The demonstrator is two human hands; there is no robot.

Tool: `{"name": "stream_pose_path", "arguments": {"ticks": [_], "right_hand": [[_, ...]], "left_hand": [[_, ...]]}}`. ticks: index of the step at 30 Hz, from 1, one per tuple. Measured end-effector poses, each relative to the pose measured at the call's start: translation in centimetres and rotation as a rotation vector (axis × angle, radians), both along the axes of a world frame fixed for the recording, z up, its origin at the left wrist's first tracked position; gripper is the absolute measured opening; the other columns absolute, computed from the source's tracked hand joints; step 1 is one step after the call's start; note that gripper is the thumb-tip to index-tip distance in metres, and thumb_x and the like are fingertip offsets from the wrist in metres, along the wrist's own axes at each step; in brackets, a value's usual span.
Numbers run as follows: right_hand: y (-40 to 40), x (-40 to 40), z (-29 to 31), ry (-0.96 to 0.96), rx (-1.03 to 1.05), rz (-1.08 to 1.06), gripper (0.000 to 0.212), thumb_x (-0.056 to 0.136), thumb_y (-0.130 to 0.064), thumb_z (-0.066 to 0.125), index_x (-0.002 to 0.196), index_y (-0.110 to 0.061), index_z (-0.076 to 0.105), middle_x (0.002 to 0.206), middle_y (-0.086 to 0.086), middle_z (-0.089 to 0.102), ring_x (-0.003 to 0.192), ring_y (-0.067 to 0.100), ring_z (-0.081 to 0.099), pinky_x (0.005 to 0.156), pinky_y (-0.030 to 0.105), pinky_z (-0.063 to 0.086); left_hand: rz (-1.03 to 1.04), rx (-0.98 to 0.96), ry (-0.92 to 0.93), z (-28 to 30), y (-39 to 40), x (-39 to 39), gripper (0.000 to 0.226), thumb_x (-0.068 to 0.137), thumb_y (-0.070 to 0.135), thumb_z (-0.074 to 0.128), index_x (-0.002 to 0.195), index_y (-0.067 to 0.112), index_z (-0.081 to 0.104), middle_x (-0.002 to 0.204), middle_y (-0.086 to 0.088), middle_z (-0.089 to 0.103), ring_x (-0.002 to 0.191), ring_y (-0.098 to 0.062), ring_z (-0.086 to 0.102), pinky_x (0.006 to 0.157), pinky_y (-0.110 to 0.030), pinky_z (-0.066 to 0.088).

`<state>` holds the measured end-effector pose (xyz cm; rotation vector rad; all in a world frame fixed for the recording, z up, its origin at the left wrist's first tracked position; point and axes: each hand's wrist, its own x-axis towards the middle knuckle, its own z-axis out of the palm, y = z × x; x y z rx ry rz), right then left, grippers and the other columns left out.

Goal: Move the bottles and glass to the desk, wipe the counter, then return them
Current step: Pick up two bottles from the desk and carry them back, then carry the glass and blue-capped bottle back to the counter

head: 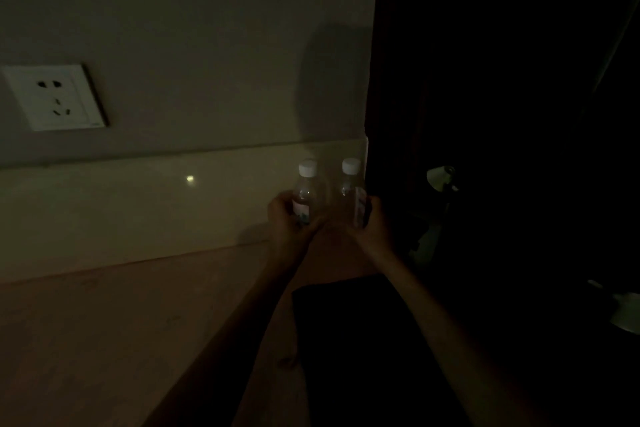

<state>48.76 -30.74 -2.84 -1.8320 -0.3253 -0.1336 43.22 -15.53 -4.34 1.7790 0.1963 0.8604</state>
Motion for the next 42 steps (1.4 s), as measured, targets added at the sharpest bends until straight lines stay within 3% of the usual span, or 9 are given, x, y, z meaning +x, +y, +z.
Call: {"name": "stream_pose_path", "arguments": {"ticks": [6, 9, 15, 20, 26, 31, 35, 38, 42], "right_hand": [[-1.7, -2.5, 0.3, -0.118, 0.126, -0.078, 0.055, 0.073, -0.028, 0.081, 0.117, -0.015, 0.051, 0.115, 0.0, 0.058, 0.09, -0.001, 0.056, 0.076, 0.017, 0.047], [-1.4, -6.4, 0.7, -0.183, 0.158, -0.049, 0.032, 0.085, -0.032, 0.069, 0.108, -0.015, 0.053, 0.106, 0.005, 0.061, 0.086, 0.008, 0.06, 0.074, 0.032, 0.052], [3.3, -19.8, -0.2, -0.447, 0.122, 0.292, 0.02, 0.09, -0.025, 0.057, 0.096, -0.006, 0.06, 0.096, 0.004, 0.062, 0.076, 0.003, 0.059, 0.063, 0.029, 0.052], [4.0, -35.0, -3.2, -0.357, 0.123, 0.818, 0.015, 0.094, -0.02, 0.059, 0.1, -0.006, 0.061, 0.093, 0.0, 0.061, 0.082, 0.003, 0.059, 0.065, 0.014, 0.045], [3.0, -47.9, -20.2, 0.227, -0.376, 1.435, 0.015, 0.092, -0.019, 0.061, 0.107, -0.017, 0.06, 0.099, -0.015, 0.062, 0.087, -0.005, 0.06, 0.074, 0.012, 0.044], [0.0, -49.4, -34.3, 0.421, -1.075, 1.613, 0.013, 0.092, -0.025, 0.061, 0.102, -0.028, 0.052, 0.104, -0.003, 0.06, 0.106, 0.021, 0.061, 0.081, 0.025, 0.046], [1.6, -51.2, -38.5, 0.374, -1.33, 1.638, 0.017, 0.092, -0.019, 0.061, 0.088, -0.031, 0.049, 0.098, 0.002, 0.059, 0.102, 0.025, 0.059, 0.09, 0.039, 0.049], [6.9, -55.5, -39.6, 0.347, -1.41, 1.64, 0.01, 0.092, -0.021, 0.06, 0.098, -0.018, 0.052, 0.098, 0.004, 0.059, 0.099, 0.024, 0.058, 0.087, 0.038, 0.048], [16.4, -63.2, -40.0, 0.318, -1.391, 1.615, 0.01, 0.095, -0.026, 0.056, 0.101, -0.018, 0.051, 0.094, 0.0, 0.058, 0.092, 0.022, 0.059, 0.082, 0.036, 0.049]], "left_hand": [[0.102, 0.039, 0.083, 0.9, 1.2, -4.4, 0.09, 0.057, 0.052, 0.082, 0.129, 0.013, 0.046, 0.128, -0.007, 0.047, 0.113, -0.017, 0.055, 0.086, -0.034, 0.054], [0.136, 0.019, 0.086, 1.3, 2.1, -9.0, 0.067, 0.072, 0.034, 0.083, 0.124, 0.011, 0.047, 0.126, -0.01, 0.052, 0.114, -0.019, 0.057, 0.082, -0.028, 0.057], [0.376, 0.001, 0.067, 1.9, 3.2, -25.3, 0.043, 0.085, 0.021, 0.073, 0.119, 0.008, 0.051, 0.105, -0.003, 0.064, 0.099, -0.011, 0.064, 0.077, -0.033, 0.056], [0.762, -0.047, 0.052, -3.1, -0.5, -44.0, 0.023, 0.091, 0.016, 0.066, 0.109, 0.021, 0.053, 0.093, 0.017, 0.063, 0.087, -0.004, 0.062, 0.071, -0.026, 0.052], [1.089, -0.707, 0.485, -20.3, -7.4, -62.7, 0.024, 0.092, 0.028, 0.064, 0.107, 0.014, 0.052, 0.104, -0.016, 0.067, 0.078, -0.018, 0.064, 0.055, -0.021, 0.048], [1.143, -1.41, 0.648, -30.4, -18.1, -73.2, 0.031, 0.095, 0.036, 0.059, 0.108, 0.008, 0.053, 0.102, -0.016, 0.064, 0.076, -0.016, 0.059, 0.066, -0.027, 0.044], [1.252, -1.669, 0.582, -34.4, -23.6, -78.4, 0.034, 0.095, 0.037, 0.058, 0.107, 0.005, 0.058, 0.099, -0.013, 0.064, 0.083, -0.024, 0.062, 0.066, -0.031, 0.05], [1.226, -1.811, 0.481, -36.9, -23.1, -82.3, 0.031, 0.091, 0.037, 0.061, 0.095, 0.007, 0.057, 0.079, -0.01, 0.06, 0.058, -0.018, 0.056, 0.049, -0.025, 0.043], [1.246, -1.769, 0.519, -39.6, -16.2, -88.4, 0.031, 0.097, 0.031, 0.055, 0.101, 0.0, 0.057, 0.066, -0.003, 0.059, 0.058, -0.017, 0.054, 0.051, -0.026, 0.043]]}}
